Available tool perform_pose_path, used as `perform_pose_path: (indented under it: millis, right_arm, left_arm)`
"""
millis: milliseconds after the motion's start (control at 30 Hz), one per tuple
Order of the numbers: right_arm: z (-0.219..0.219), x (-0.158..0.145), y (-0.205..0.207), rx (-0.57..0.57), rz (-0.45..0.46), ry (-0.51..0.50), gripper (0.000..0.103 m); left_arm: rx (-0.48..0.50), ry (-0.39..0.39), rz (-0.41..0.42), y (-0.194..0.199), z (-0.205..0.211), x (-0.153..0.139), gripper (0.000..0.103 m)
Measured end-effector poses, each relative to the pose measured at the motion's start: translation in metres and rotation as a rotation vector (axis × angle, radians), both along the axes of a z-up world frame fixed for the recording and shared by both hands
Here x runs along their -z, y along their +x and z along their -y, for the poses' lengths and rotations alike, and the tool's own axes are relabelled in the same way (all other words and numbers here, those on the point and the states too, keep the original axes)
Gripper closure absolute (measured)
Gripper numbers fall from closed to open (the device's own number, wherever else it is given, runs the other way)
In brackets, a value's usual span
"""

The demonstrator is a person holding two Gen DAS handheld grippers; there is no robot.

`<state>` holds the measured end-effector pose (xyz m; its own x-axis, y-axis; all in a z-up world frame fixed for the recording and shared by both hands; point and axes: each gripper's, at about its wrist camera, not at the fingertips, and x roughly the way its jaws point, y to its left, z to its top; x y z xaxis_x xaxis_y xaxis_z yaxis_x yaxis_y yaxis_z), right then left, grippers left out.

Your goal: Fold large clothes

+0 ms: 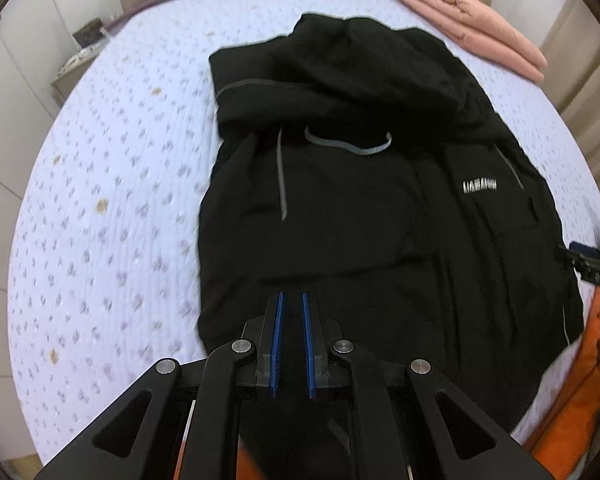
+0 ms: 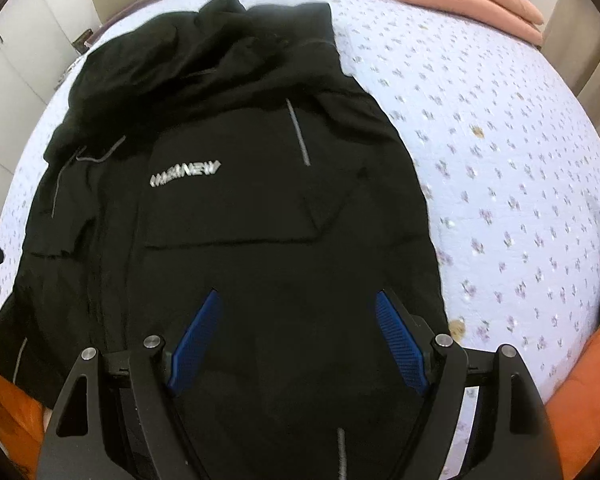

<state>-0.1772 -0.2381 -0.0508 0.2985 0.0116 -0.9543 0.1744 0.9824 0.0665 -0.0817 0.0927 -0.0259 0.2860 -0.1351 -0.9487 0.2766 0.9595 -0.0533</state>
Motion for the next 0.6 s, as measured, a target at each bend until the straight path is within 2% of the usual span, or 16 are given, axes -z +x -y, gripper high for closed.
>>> perform_pose_path:
  millis: [300, 600]
  right_arm:
    - [0.023, 0.012, -0.016, 0.023, -0.086, -0.048, 0.021]
    - [0.049, 0.014, -0.037, 0.038, -0.106, 0.057, 0.021]
  left_arm:
    - [-0.057, -0.051, -0.265, -0.024, -0.031, 0.028, 0.093]
    - [-0.085, -0.074, -0.304, -0.038, -0.038, 0.029, 0.092]
